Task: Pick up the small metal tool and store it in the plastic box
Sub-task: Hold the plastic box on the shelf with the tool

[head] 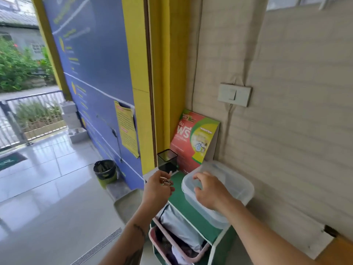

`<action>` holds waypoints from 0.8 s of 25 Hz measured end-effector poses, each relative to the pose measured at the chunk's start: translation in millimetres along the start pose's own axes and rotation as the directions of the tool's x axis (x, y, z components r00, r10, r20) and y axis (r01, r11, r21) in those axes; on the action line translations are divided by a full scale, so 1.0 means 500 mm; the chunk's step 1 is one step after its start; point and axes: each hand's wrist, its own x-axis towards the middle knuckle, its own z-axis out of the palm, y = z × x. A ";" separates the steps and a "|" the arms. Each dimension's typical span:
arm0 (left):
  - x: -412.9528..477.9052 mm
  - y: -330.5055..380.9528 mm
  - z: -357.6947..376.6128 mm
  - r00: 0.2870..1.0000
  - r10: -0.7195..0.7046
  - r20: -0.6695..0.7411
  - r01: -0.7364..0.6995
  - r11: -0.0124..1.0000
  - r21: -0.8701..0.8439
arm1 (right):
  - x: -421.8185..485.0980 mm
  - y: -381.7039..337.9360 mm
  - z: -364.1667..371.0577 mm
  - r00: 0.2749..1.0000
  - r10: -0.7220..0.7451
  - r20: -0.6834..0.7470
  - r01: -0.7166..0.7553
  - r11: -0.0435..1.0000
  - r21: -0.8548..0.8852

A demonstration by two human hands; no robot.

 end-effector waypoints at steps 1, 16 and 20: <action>0.036 -0.014 0.002 1.000 0.000 0.017 -0.001 1.000 0.030 | 0.019 0.002 0.014 0.999 0.038 0.001 -0.038 0.999 -0.014; 0.311 -0.157 0.064 0.872 0.071 0.485 -0.315 0.839 0.444 | 0.098 -0.015 0.109 0.909 0.413 -0.052 -0.414 0.886 -0.210; 0.324 -0.181 0.072 0.854 0.066 0.517 -0.293 0.881 0.371 | 0.094 -0.022 0.131 0.912 0.397 -0.099 -0.409 0.882 -0.231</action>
